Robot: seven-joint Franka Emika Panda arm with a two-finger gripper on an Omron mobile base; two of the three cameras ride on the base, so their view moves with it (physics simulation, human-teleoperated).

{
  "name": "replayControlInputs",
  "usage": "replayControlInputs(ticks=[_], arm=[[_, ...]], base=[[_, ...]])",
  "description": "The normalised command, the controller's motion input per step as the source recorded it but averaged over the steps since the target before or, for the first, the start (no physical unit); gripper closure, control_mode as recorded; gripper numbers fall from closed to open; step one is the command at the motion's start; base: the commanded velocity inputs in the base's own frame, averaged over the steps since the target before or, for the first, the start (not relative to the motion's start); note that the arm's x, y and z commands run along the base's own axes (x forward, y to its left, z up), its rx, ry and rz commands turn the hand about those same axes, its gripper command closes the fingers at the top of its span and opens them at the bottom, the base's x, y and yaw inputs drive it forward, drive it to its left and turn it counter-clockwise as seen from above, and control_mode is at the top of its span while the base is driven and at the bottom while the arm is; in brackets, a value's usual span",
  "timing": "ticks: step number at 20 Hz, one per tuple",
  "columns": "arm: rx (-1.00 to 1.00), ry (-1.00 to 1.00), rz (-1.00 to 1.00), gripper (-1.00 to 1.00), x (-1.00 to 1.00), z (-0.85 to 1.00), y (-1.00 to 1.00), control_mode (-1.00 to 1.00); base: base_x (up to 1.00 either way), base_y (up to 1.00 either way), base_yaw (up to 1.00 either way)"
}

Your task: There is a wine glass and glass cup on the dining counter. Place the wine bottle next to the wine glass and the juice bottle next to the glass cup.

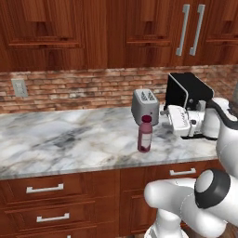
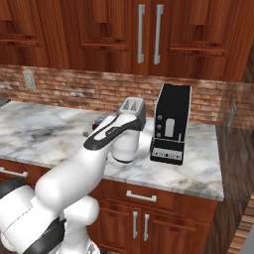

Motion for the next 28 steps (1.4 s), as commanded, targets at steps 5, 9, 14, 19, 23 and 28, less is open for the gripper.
replayControlInputs(ticks=[5,9,14,19,23,28], arm=[[-0.03,0.05,0.00,-1.00,0.21,-0.13,0.02,-1.00],[-0.01,0.05,0.01,-1.00,0.14,-0.18,0.00,-1.00],[-0.01,0.06,0.01,-1.00,0.24,-0.17,0.01,-1.00],[-0.03,0.07,0.00,-1.00,0.27,-0.19,0.10,-1.00],[-0.02,0.04,0.00,-1.00,0.16,-0.21,0.08,-1.00],[0.00,0.02,0.00,-1.00,0.10,-0.15,0.01,-1.00]], base=[[0.00,0.00,0.00],[0.00,0.00,0.00],[0.00,0.00,0.00],[0.00,0.00,0.00],[0.00,0.00,0.00],[0.00,0.00,0.00]])
